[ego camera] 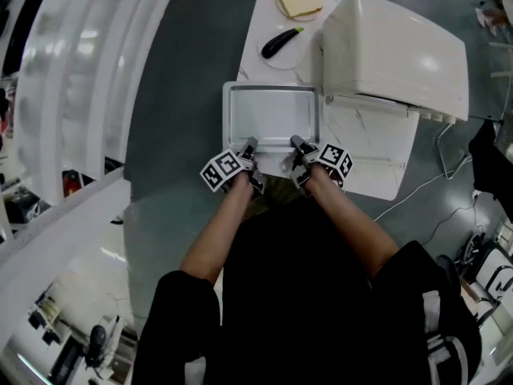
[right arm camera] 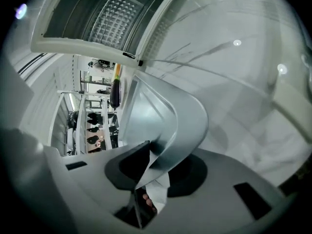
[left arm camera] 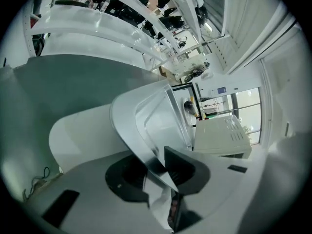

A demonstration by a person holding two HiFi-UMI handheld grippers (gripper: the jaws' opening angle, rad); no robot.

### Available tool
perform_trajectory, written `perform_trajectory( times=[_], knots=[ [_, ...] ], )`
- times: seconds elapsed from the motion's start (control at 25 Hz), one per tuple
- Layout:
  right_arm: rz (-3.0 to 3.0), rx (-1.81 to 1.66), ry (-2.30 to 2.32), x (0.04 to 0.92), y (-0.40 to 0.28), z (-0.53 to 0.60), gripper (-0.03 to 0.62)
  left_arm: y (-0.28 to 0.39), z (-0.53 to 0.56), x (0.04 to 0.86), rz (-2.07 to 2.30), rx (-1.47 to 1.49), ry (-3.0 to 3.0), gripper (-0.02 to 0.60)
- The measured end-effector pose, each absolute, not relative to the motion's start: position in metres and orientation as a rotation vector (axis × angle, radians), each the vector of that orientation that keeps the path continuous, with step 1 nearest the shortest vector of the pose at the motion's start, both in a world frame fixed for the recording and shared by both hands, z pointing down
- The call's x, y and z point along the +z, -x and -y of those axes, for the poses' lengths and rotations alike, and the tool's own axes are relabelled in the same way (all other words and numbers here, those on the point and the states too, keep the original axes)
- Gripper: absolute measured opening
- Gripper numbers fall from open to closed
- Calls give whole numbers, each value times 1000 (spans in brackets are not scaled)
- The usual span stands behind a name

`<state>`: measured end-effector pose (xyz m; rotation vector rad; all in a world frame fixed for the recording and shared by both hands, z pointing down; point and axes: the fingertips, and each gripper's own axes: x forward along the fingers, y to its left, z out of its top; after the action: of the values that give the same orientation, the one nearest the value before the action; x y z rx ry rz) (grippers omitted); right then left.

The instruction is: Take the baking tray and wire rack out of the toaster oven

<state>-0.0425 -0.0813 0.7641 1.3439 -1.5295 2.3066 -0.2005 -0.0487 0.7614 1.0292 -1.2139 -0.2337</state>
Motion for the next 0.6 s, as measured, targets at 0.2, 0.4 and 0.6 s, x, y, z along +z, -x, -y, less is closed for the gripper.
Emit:
perform_trajectory(
  times=[0.2, 0.4, 0.6],
  knots=[
    [1465, 2275, -1298, 767, 48, 77, 143, 203, 45, 764, 1207, -149, -1019, 121],
    [1420, 2263, -1277, 765, 50, 77, 185, 208, 40, 764, 1229, -37, -1034, 195],
    [1368, 2182, -1219, 764, 53, 68, 255, 216, 37, 764, 1259, 11, -1024, 209]
  ],
)
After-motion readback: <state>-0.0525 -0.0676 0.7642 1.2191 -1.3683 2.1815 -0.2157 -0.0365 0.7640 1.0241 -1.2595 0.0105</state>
